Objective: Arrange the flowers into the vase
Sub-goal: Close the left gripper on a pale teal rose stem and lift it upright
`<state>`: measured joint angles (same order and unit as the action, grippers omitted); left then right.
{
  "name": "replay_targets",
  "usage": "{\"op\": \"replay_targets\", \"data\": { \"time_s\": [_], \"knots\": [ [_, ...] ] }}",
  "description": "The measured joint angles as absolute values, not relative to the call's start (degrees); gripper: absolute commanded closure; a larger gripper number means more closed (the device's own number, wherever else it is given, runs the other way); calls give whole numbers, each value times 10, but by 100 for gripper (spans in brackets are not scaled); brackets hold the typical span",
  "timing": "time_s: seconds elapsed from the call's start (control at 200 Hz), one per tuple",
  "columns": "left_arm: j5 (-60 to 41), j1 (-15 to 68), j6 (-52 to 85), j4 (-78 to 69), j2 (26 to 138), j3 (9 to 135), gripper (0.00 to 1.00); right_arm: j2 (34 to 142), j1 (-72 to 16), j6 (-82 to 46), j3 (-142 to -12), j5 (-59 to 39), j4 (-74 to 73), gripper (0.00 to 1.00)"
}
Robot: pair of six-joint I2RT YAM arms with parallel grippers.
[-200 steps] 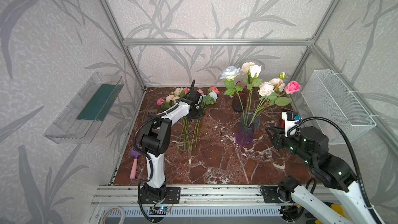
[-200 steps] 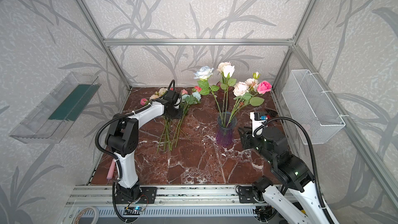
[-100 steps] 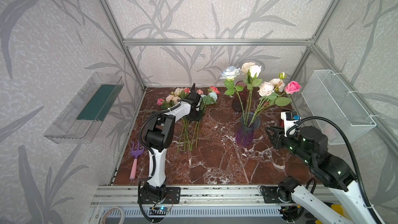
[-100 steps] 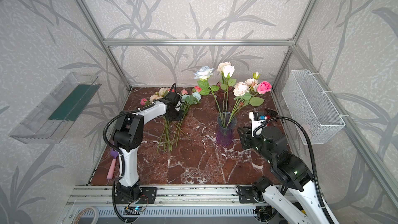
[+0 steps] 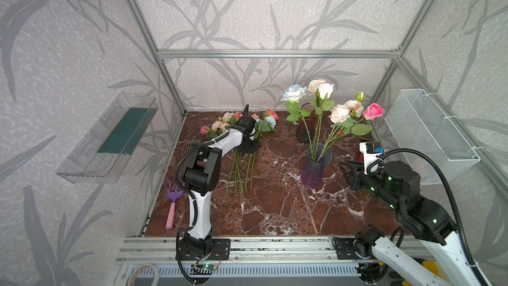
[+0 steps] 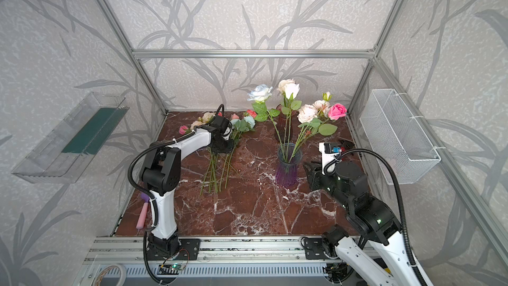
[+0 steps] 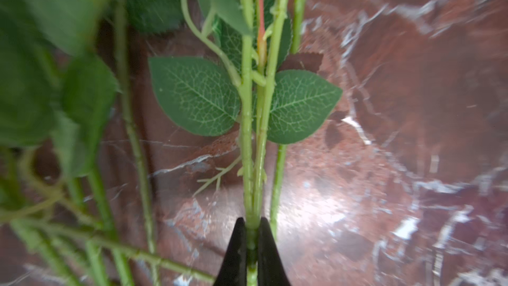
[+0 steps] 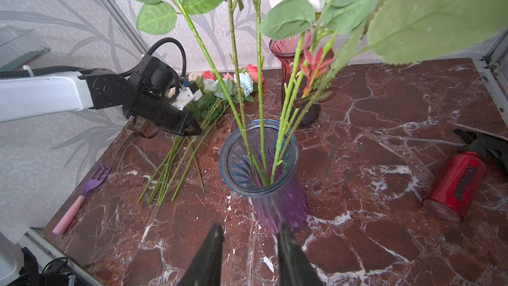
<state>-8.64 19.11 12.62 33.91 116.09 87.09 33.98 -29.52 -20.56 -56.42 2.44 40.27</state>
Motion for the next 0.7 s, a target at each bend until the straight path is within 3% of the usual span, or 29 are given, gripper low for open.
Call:
{"op": "replay_targets", "data": {
  "time_s": [0.41, 0.7],
  "knots": [
    [-133, 191, 148, 287, 954, 813, 100, 342, -295, -227, -606, 19, 406, 67],
    [-209, 192, 172, 145, 753, 669, 100, 387, -295, -249, -654, -38, 393, 64]
  ]
}}
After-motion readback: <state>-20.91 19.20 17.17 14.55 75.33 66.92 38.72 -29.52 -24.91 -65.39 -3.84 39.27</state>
